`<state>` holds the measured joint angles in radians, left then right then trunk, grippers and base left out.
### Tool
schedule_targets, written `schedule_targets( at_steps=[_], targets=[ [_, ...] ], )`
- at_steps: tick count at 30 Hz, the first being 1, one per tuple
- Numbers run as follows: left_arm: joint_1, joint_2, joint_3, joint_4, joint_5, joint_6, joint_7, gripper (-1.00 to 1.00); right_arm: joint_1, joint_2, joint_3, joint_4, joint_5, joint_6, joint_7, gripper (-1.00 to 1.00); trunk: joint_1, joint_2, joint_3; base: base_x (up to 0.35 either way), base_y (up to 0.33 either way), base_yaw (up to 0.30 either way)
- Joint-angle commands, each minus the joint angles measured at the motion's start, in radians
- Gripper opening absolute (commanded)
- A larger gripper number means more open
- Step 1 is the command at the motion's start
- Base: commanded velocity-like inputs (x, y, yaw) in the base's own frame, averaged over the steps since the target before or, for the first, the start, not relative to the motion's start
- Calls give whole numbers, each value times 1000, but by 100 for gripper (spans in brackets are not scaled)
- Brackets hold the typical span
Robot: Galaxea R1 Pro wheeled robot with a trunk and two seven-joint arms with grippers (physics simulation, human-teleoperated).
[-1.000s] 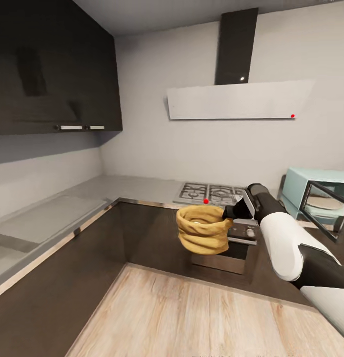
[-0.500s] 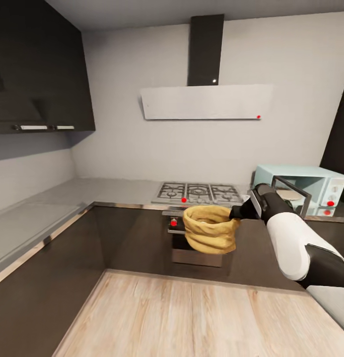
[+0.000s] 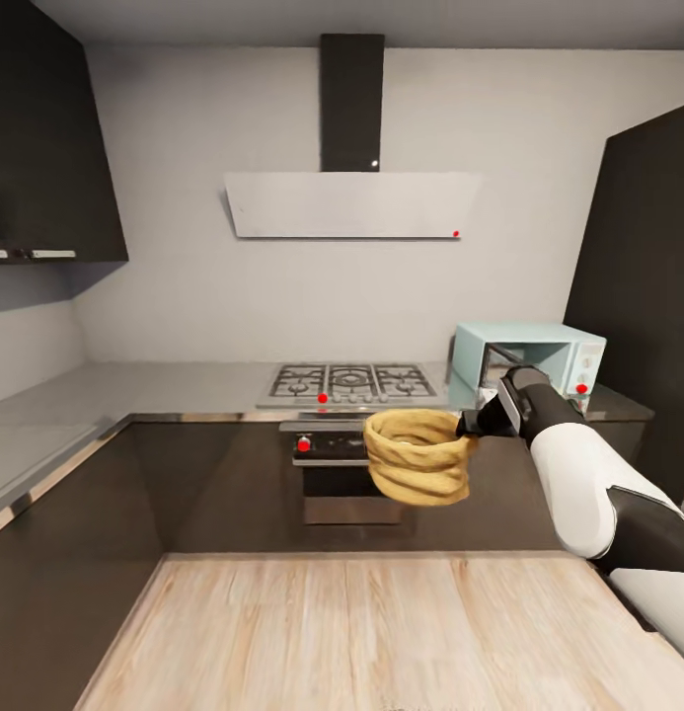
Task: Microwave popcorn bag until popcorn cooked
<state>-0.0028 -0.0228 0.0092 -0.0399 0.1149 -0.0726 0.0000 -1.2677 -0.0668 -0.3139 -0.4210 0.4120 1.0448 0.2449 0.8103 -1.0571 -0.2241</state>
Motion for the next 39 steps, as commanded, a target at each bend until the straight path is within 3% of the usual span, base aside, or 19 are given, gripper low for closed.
schedule_targets(
  at_steps=[1, 39],
  targets=[
    [0, 0, 0, 0, 9, -3, 0, 100, -1, 1, -7, -1, 10, 2, 8, -100, 0, -1, -1, 0, 0, -298],
    [0, -1, 2, 0, 9, -3, 0, 100, -1, -36, -7, 1, 8, 2, 8, -100, 0, -1, -1, 0, 0, -298]
  ],
)
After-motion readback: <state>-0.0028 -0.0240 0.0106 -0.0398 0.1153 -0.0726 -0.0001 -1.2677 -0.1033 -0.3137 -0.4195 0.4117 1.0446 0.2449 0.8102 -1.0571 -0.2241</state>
